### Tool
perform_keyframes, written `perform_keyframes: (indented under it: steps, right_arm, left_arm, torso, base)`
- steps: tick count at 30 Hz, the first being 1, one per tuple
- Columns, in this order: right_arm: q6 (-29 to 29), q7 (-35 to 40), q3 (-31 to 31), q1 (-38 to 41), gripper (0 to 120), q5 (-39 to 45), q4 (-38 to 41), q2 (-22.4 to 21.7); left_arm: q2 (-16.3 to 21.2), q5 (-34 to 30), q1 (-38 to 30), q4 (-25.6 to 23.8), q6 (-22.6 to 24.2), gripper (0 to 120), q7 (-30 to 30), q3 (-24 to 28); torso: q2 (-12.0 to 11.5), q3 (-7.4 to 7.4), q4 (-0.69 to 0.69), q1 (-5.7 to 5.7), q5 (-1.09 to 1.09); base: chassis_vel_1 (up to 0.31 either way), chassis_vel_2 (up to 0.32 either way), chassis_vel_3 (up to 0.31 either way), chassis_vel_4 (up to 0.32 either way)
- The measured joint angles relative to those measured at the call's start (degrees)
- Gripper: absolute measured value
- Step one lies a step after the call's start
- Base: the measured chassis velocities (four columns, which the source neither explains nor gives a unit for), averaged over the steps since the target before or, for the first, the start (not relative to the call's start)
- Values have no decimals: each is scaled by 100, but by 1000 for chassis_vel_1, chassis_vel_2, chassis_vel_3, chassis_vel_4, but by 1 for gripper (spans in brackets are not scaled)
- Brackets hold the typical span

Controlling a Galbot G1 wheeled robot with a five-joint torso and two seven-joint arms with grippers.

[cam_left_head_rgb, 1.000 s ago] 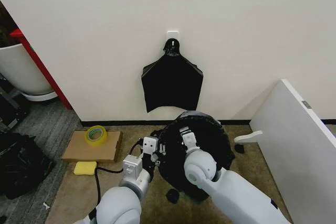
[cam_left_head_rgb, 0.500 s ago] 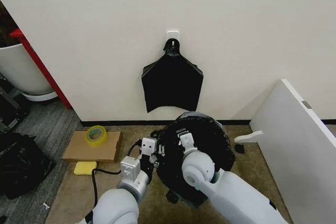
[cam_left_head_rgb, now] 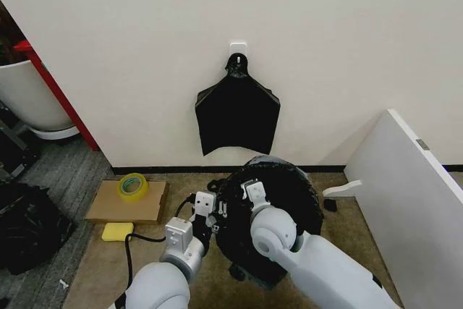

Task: Place the garbage bag over the trash bin.

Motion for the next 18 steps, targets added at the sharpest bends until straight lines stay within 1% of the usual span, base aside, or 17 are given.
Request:
perform_keyframes:
  steps: [8, 11, 14, 15, 16, 17, 18]
  right_arm:
    - [-26, 19, -59, -144, 0, 24, 224, -112]
    - [-26, -76, 68, -254, 0, 76, 439, -186]
    - [-4, -411, 278, -532, 0, 132, 872, -407]
    - [24, -624, 437, -721, 2, 153, 1119, -543]
    - [48, -888, 667, -945, 9, 225, 1364, -660]
    - [48, -888, 667, -945, 9, 225, 1364, -660]
    - [97, -1199, 904, -1158, 14, 329, 1610, -784]
  left_arm:
    - [-15, -97, 14, 40, 3, 0, -11, -69]
    - [-30, -289, -29, 123, 12, 0, -73, -152]
    - [-70, -713, -140, 273, 35, 0, -236, -304]
    - [-103, -960, -212, 355, 57, 0, -312, -386]
    - [-137, -1206, -288, 453, 87, 0, -376, -470]
    - [-137, -1206, -288, 453, 87, 0, -376, -470]
    - [-162, -1395, -369, 573, 112, 0, -422, -551]
  torso:
    - [0, 0, 0, 0, 0]
    - [0, 0, 1, 0, 1]
    - [0, 0, 1, 0, 1]
    - [0, 0, 1, 0, 0]
    - [0, 0, -1, 0, 1]
    - [0, 0, -1, 0, 1]
    - [0, 0, -1, 0, 2]
  base:
    - [0, 0, 0, 0]
    - [0, 0, 0, 0]
    - [0, 0, 0, 0]
    - [0, 0, 0, 0]
    - [0, 0, 0, 0]
    - [0, 0, 0, 0]
    - [0, 0, 0, 0]
